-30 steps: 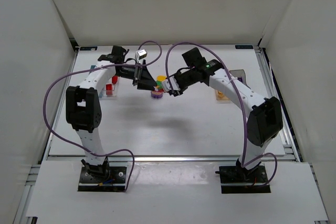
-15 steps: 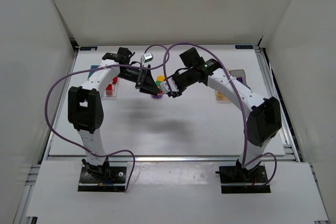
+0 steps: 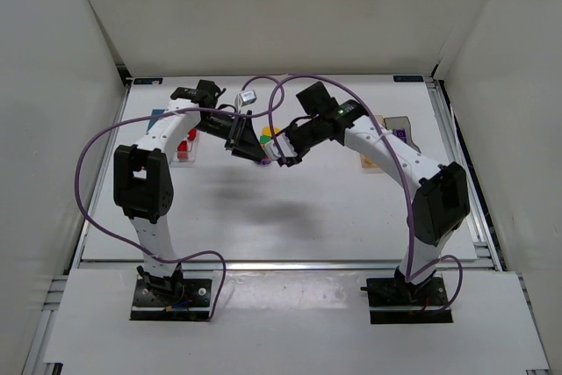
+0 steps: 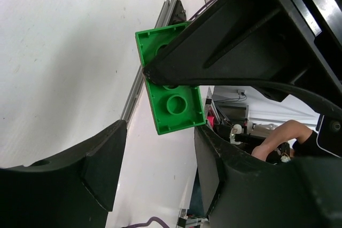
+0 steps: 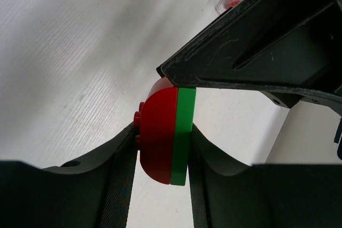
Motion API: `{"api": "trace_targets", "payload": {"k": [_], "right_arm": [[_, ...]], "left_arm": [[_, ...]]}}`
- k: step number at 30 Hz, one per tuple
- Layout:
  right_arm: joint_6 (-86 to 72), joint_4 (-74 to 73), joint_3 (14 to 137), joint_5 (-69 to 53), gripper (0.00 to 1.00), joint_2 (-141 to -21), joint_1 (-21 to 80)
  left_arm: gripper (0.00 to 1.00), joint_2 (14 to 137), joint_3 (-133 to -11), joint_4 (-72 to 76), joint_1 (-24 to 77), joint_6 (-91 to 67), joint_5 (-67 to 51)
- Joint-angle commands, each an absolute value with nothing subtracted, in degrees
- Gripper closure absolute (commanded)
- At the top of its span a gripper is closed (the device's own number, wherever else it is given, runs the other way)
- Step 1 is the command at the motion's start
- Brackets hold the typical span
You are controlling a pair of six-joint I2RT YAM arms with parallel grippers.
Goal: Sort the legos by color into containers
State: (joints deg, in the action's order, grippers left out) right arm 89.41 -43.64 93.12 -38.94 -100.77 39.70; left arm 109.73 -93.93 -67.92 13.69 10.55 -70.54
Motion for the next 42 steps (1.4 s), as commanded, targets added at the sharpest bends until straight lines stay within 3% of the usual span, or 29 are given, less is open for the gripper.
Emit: {"api": "trace_targets", "payload": {"k": [1, 7, 16, 23, 27, 35, 42], "right_arm": [[90.3, -44.9, 93.3, -41.2, 0.92, -100.1, 41.9], [89.0, -43.8, 92.3, -40.3, 0.92, -99.9, 42.3], [88.2, -43.9, 92.7, -40.2, 0.92, -99.9, 42.3], [88.0, -43.5, 93.1, -40.0, 0.92, -100.5, 42.3], [88.0, -43.4, 93.6, -39.7, 0.92, -100.8, 42.3], [89.1, -43.7, 94.7, -38.7, 0.92, -102.1, 42.3], [89.0, -43.6, 95.0, -38.1, 0.92, -102.7, 42.4]], "left_arm": [[0.35, 106.7, -96.9, -67.4, 14.0, 12.1, -72.3], [0.27, 106.6, -97.4, -68.7, 13.7, 13.4, -74.6], [0.25, 106.0, -98.2, -66.4, 12.7, 11.5, -73.3], [0.42, 107.0, -98.6, -67.6, 12.9, 11.8, -71.7], [0.43, 107.5, -98.5, -69.3, 13.5, 13.1, -71.3], [0.33, 108.8, -99.6, -73.7, 14.8, 16.6, -71.5], [0.48, 109.5, -100.2, -74.6, 14.9, 17.8, -70.8]]}}
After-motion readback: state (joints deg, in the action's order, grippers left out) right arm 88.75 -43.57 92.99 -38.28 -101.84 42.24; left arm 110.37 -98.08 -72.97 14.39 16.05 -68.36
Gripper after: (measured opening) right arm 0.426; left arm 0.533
